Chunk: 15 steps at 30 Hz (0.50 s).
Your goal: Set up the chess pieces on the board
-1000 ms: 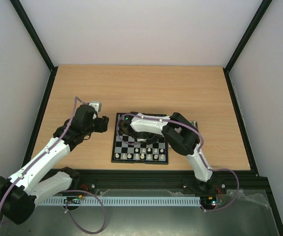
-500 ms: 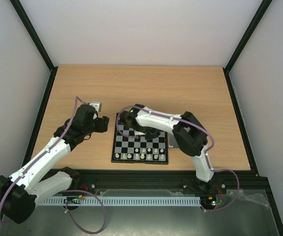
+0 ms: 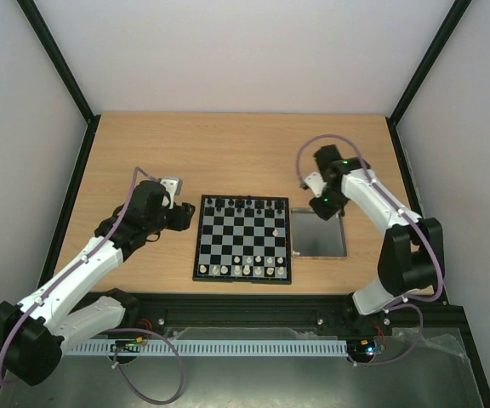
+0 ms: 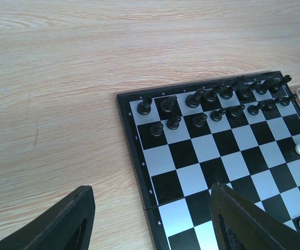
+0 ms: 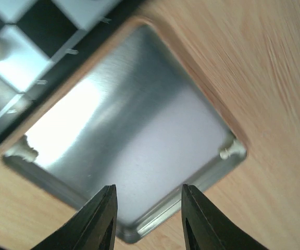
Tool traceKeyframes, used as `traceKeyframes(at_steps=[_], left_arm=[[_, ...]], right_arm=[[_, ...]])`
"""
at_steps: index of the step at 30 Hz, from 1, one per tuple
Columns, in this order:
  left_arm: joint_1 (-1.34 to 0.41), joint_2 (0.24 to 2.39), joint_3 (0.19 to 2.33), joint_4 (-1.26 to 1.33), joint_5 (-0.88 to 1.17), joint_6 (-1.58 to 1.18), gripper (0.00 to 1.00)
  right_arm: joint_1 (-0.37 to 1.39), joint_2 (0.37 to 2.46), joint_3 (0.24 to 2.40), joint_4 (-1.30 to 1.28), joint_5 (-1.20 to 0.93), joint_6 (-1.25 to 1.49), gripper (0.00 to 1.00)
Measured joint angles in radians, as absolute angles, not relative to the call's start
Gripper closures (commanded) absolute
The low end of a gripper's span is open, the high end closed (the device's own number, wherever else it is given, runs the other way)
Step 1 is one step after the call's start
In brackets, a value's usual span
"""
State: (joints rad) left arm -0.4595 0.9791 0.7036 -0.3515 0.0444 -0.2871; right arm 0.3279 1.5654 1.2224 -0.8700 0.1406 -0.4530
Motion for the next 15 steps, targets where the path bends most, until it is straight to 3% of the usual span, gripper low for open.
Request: traceKeyframes(at_steps=[3,7,15], left_arm=[[-0.459,0.98,0.703,-0.349,0.054,-0.283,0.36],[-0.459,0.984,0.703,-0.349,0.057,-0.279,0.36],[-0.459,0.984,0.703,-0.349,0.056,-0.278,0.36]], right_arm=[[0.186,1.554,1.169,-0.804,0.081,-0.393,0.74],[0.073,1.578,1.15,-0.745,0.008,-0.331,0.75],[0.035,1.684,1.147,-0.657,-0.039,-0.242,0.79]])
